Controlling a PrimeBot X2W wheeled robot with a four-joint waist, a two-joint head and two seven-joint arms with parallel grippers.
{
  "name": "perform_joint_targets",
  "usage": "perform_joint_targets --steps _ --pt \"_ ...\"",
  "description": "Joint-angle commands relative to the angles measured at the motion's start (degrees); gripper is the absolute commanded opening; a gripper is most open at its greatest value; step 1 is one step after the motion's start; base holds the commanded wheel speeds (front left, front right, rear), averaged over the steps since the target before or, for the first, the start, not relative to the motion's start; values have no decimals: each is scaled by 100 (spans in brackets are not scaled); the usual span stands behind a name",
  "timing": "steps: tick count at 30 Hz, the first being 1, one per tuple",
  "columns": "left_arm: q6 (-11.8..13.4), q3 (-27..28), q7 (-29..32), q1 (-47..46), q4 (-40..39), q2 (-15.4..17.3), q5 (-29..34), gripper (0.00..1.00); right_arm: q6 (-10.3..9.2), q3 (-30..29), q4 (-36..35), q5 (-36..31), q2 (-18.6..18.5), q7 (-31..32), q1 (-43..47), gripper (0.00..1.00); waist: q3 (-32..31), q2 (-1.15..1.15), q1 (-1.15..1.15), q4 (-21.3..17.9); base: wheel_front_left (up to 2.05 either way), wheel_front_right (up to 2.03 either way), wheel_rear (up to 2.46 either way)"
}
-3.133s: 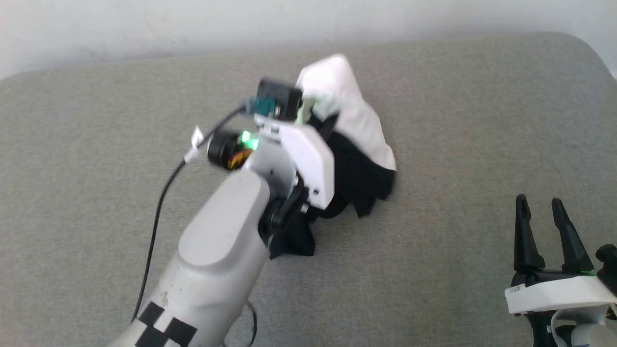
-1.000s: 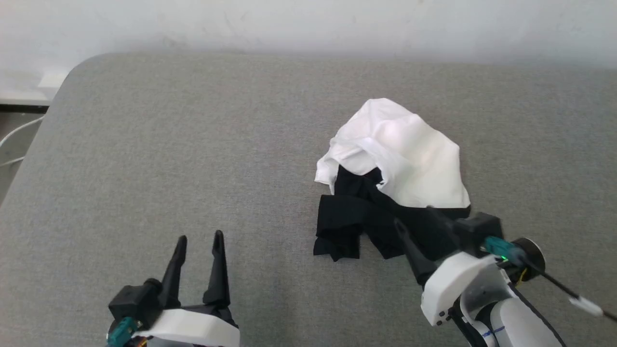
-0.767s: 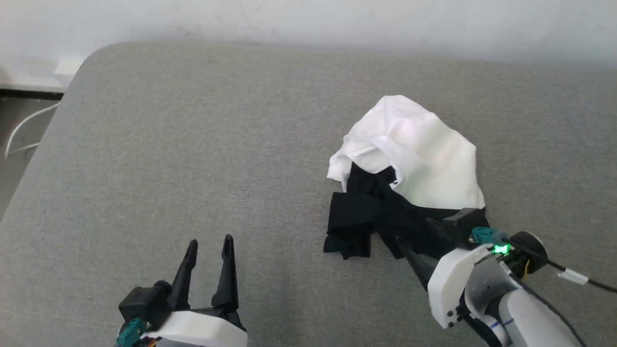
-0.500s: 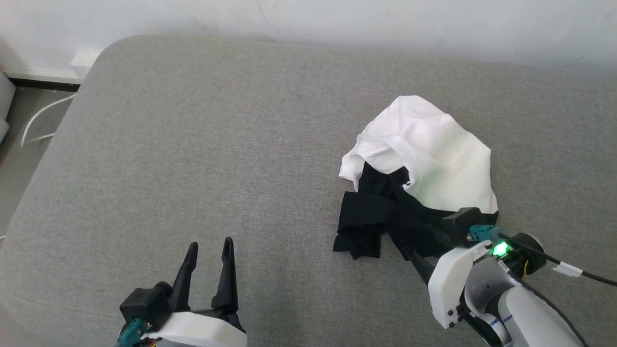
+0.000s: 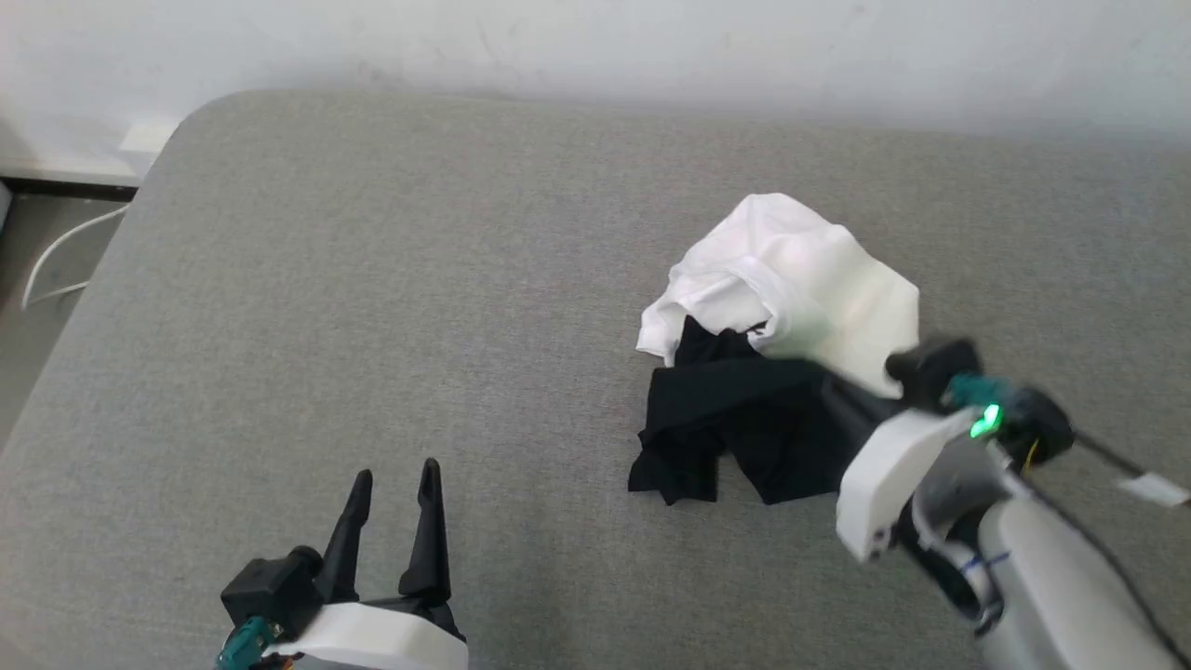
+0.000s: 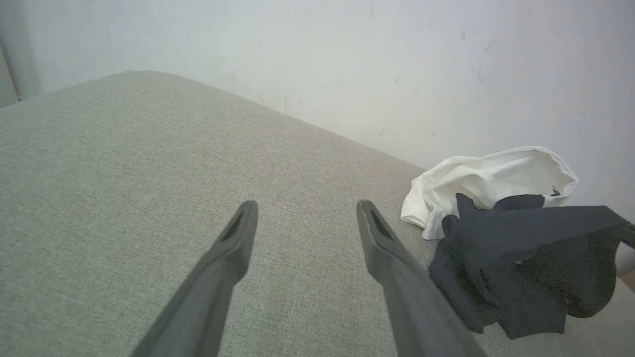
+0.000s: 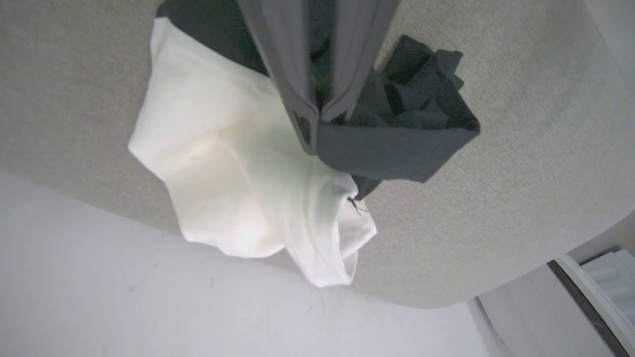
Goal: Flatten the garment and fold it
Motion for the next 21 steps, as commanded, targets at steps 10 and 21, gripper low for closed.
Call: perform_joint_targets --steps 10,21 --pt "-6 82 -27 57 -78 -40 85 100 -4 -1770 -1169 76 128 -206 -464 0 -17 0 0 -408 0 0 0" --pt "-73 20 -27 1 4 -7 88 100 -4 -4254 -997 -1198 279 -365 730 0 92 0 0 -526 0 0 0"
